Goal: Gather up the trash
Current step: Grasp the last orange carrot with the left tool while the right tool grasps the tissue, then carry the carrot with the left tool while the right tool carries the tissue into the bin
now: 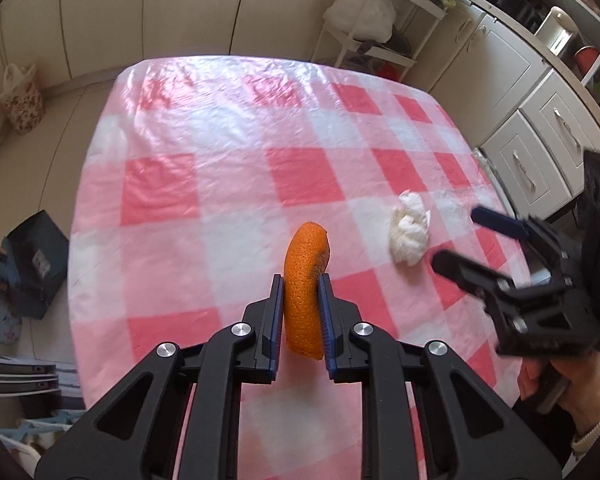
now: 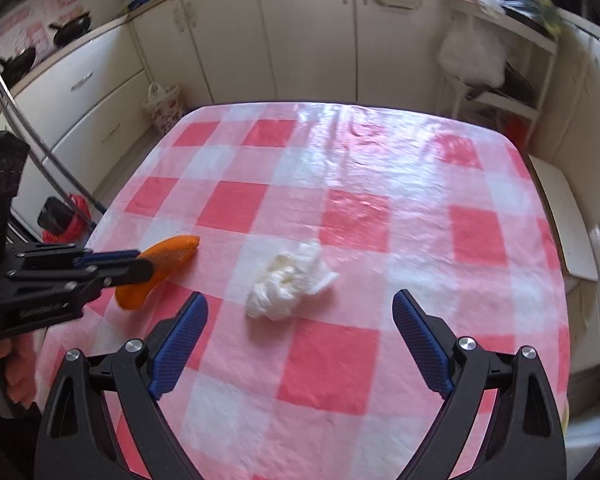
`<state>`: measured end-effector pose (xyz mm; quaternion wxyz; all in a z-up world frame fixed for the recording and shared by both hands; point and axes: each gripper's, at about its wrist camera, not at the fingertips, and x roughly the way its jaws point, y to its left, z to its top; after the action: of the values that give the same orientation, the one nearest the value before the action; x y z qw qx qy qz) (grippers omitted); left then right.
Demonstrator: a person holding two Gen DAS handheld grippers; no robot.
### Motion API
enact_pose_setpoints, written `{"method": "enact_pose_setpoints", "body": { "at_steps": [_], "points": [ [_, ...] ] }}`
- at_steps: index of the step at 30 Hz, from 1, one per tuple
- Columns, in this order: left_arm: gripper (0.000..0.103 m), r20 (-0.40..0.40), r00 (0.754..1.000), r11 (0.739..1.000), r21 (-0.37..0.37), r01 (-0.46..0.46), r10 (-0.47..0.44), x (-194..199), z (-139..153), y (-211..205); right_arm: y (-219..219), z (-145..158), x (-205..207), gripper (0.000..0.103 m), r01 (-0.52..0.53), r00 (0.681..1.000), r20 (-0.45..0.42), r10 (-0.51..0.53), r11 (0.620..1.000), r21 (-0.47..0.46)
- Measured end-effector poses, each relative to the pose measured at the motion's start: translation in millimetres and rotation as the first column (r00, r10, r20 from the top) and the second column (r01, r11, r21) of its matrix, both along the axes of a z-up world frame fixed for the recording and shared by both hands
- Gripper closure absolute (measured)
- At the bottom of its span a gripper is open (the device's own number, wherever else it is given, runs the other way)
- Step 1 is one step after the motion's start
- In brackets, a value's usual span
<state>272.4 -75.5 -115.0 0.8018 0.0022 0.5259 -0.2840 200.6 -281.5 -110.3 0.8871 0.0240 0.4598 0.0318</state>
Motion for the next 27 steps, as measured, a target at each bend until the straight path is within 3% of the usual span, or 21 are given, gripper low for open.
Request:
{"method": "enact_pose_setpoints", "body": {
  "at_steps": [3, 6, 14, 16, 17, 20, 23, 27],
  "points": [
    [0.085, -0.005, 1.000, 1.000, 0.024, 0.012, -0.012, -4, -5, 5, 5, -12, 16, 0.030, 0.006, 0.999, -0.045, -0.007, 1.000, -0.017],
    [0.082, 0.012, 1.000, 0.998, 0.051, 0.028, -0.029, -7, -6, 1, 4, -23, 23, 0.039, 0.002, 0.997, -0.080, -0.005, 1.000, -0.027],
    [0.081, 0.058, 0.996, 0.991, 0.115, 0.065, -0.072, -5, -7, -18, -3, -27, 21, 0.061, -0.007, 0.997, -0.076, 0.002, 0.998, -0.060],
    [0.084, 0.065, 0.994, 0.990, 0.118, 0.076, -0.084, -8, -5, -22, -4, -27, 22, 0.077, -0.012, 0.997, -0.081, 0.008, 0.998, -0.054],
    [0.086, 0.066, 0.994, 0.990, 0.115, 0.078, -0.086, -8, -4, -23, -5, -26, 20, 0.079, -0.014, 0.996, -0.085, 0.011, 0.999, -0.043],
    [0.087, 0.084, 0.994, 0.995, 0.083, 0.061, -0.068, -14, 7, -25, -8, -20, 17, 0.081, -0.015, 0.997, -0.070, 0.013, 0.999, -0.030],
    [0.087, 0.135, 0.991, 1.000, -0.024, 0.003, 0.000, -22, 36, -17, -20, -5, 7, 0.081, 0.014, 1.000, -0.027, -0.014, 1.000, 0.012],
    [0.087, 0.190, 0.980, 0.993, -0.107, -0.045, 0.065, -41, 64, -3, -45, 20, -16, 0.081, 0.077, 0.995, 0.047, -0.082, 0.992, 0.099]
  ]
}}
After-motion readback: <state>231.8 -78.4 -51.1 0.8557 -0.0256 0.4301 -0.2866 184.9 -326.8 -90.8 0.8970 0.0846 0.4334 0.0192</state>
